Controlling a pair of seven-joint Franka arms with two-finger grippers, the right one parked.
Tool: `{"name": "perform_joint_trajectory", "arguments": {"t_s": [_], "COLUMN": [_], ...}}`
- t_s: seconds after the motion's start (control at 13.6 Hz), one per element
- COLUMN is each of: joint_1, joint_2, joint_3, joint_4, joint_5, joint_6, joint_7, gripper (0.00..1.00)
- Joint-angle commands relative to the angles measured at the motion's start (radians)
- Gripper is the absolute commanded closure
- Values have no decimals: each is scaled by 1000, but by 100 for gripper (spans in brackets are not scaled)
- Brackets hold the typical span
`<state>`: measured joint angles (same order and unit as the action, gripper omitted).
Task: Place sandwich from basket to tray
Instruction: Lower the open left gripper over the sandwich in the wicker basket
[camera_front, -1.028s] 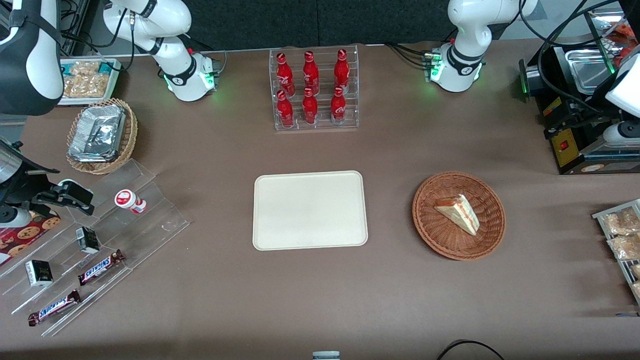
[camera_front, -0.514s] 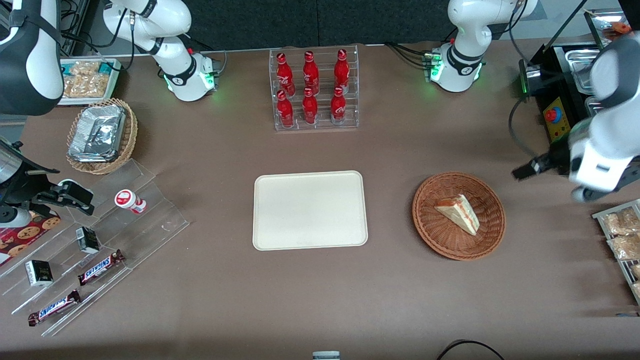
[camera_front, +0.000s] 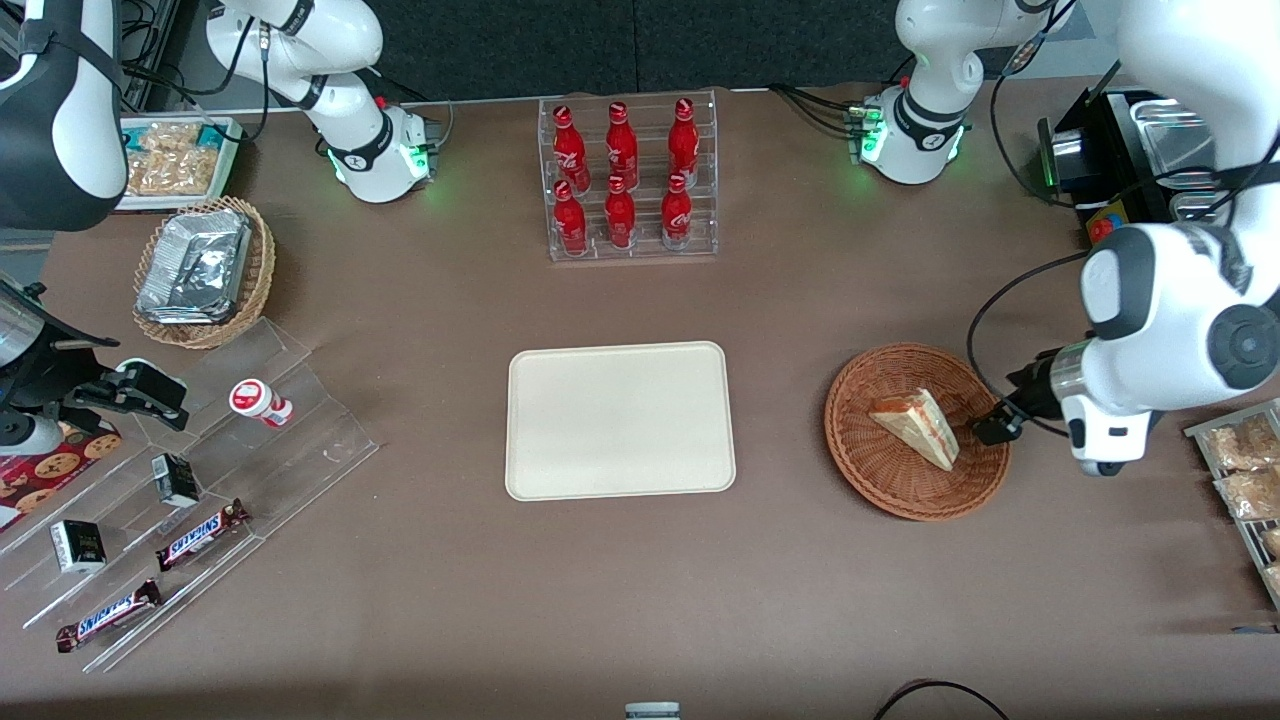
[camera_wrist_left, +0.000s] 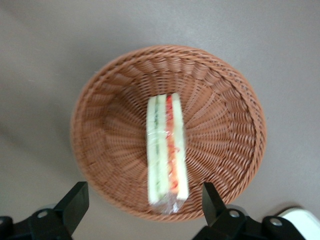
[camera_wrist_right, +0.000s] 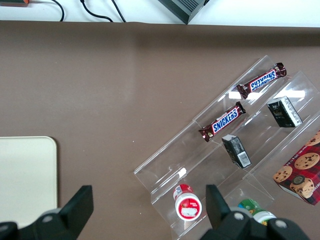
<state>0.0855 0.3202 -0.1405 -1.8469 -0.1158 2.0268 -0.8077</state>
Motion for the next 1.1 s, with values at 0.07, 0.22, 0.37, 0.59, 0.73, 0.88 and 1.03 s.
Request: {"name": "perform_joint_trajectory", "arguments": {"t_s": [0.07,0.22,0.37,0.59,0.73,0.88,1.03], "joint_1": [-24,-41,-55,-58,-59,-59,-59], "joint_2": [45,47,39,63,73,63,30], "joint_3": [-5,-5,-5,-5,-5,-5,-7], "joint_4": [-57,-122,-211,-268,-281,-279,-273], "joint_5": [-74,-76,-76,-76,-76,-68,-65], "joint_6": [117,197,315,442,475,472,458], "joint_7": [-30,-34,-41,-42,-42,-41,-34], "gripper": [0,0,0,15,67,89,99]}}
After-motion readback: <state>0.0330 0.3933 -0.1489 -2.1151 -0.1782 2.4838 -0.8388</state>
